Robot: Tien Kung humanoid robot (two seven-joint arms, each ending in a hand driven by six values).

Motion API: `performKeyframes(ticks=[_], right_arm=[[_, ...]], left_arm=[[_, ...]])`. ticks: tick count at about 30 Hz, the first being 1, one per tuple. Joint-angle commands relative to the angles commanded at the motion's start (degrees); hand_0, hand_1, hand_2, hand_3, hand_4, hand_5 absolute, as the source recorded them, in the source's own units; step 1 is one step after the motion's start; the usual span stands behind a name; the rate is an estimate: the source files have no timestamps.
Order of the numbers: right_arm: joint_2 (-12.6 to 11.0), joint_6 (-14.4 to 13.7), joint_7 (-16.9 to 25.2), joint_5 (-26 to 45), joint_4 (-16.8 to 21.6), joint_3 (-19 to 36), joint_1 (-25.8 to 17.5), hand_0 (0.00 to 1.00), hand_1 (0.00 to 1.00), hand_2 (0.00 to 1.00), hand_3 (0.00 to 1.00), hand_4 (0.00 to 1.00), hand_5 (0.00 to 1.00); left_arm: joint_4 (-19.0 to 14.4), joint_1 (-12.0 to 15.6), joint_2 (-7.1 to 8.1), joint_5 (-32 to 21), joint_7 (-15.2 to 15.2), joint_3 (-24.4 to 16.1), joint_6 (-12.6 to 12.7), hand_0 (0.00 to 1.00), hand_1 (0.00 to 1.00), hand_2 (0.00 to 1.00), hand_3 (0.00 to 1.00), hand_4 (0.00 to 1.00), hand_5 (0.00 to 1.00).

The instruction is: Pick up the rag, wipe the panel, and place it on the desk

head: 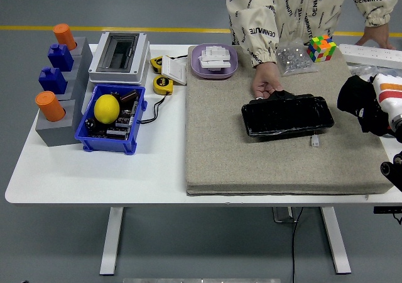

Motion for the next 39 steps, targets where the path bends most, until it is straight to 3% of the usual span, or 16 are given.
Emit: performKeyframes(ticks=[17,39], right_arm=[[4.45,-0.59,0.22,0.68,-0.65,-0.73,0.86,0.303,0.431,0.455,0.488,0.911,0.134],[12.06,-1.32,0.35,1.30,-0.80,-1.70,1.21,0.304,0.431,0.455,0.488,0.910,0.138]], left_arm=[[-0.05,-0.33,0.13,-0.10,0.00,0.23,0.02,0.611,0.640,0.655,0.561,0.627,0.436],[0.01,-0.18,0.37,-0.28,0.06,0.89,0.05,0.610,0.640,0.655,0.562,0.626,0.436]])
